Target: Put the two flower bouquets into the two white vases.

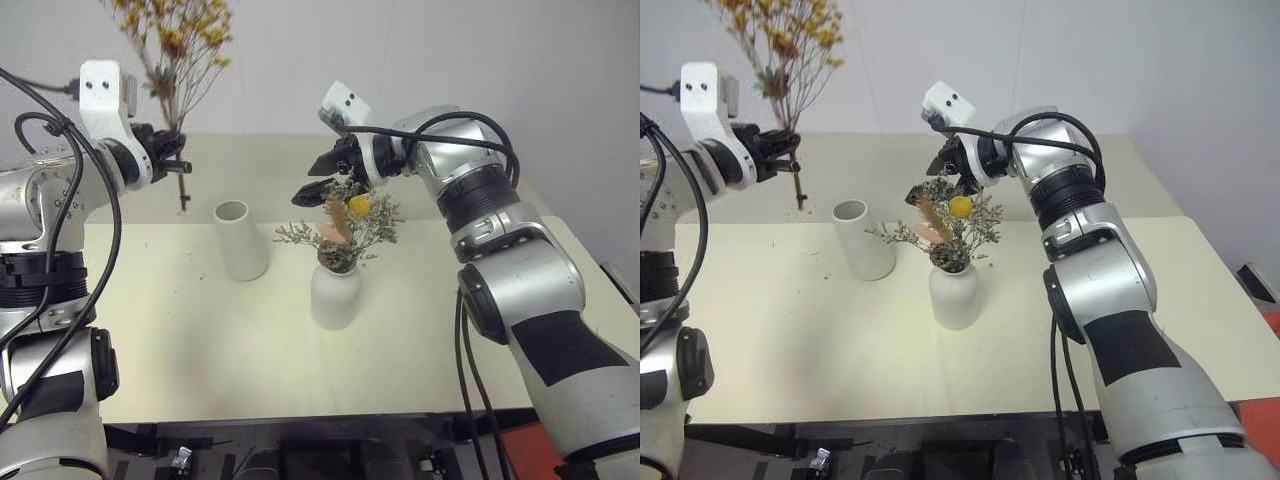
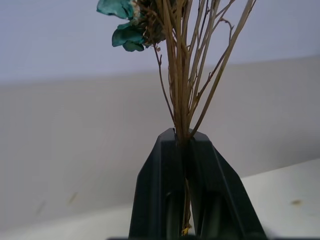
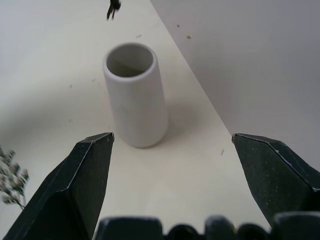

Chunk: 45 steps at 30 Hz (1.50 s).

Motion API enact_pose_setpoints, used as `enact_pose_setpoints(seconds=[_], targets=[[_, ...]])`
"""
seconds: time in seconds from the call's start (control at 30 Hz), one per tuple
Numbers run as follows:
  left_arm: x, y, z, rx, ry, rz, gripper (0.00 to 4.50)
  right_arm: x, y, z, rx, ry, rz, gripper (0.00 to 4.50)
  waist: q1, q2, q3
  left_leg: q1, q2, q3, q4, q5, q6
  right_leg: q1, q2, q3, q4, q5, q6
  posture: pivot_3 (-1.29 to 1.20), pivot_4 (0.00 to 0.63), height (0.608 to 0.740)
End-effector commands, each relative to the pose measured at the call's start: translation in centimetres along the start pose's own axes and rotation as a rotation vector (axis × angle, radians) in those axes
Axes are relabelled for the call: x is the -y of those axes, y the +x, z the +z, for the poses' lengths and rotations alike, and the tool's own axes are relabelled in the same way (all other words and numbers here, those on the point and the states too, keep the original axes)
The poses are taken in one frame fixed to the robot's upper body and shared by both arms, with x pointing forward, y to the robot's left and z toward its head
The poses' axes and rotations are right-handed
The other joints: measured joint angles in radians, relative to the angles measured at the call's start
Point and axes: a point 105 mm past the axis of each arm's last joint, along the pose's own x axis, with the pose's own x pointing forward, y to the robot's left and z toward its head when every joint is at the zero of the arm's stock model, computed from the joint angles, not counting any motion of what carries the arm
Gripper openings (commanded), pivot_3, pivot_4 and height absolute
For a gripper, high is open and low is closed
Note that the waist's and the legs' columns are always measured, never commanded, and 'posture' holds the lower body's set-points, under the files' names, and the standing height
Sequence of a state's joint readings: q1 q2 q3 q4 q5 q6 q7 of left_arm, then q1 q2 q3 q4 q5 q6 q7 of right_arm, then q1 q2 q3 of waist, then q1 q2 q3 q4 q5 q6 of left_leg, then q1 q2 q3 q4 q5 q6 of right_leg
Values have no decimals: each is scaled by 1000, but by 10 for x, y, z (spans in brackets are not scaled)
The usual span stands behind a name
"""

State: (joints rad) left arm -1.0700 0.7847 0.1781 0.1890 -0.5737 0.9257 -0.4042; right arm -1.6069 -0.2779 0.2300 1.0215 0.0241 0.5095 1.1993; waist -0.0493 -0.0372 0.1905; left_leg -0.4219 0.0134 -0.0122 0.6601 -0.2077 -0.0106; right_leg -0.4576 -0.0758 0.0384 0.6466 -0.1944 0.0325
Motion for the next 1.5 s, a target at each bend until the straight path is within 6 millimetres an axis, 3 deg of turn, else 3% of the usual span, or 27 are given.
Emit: enact_pose_setpoints(seconds=[0.03, 0.4, 0.73, 1.27, 1.5], targets=[[12, -7, 33, 153, 80, -158, 277, -4, -1, 17, 43, -69, 23, 4500, -3, 0, 0, 0, 0, 0, 0, 0, 0, 0, 0, 0, 0, 0, 0, 0, 150, 740], [9, -6, 35, 145, 49, -379, 277, -6, 6, 15, 59, -63, 31, 4500, -20, 0, 0, 0, 0, 0, 0, 0, 0, 0, 1, 0, 1, 0, 0, 0, 150, 740], [8, -10, 20, 216, 18, -465, 277, -7, 7, 12, 55, -48, 39, 4500, -21, 0, 0, 0, 1, 0, 1, 0, 1, 0, 1, 0, 1, 0, 0, 0, 150, 740], [19, -3, -14, 177, -2, -492, 277, -7, 6, 9, 43, -42, 45, 4500, -21, 0, 0, 0, 1, 0, 1, 0, 1, 0, 1, 0, 2, 0, 0, 0, 150, 740], [20, -7, -25, 112, 12, -489, 2029, -7, 6, 8, 40, -38, 44, 4500, -21, 0, 0, 0, 1, 0, 1, 0, 1, 0, 1, 0, 2, 0, 0, 0, 150, 740]])
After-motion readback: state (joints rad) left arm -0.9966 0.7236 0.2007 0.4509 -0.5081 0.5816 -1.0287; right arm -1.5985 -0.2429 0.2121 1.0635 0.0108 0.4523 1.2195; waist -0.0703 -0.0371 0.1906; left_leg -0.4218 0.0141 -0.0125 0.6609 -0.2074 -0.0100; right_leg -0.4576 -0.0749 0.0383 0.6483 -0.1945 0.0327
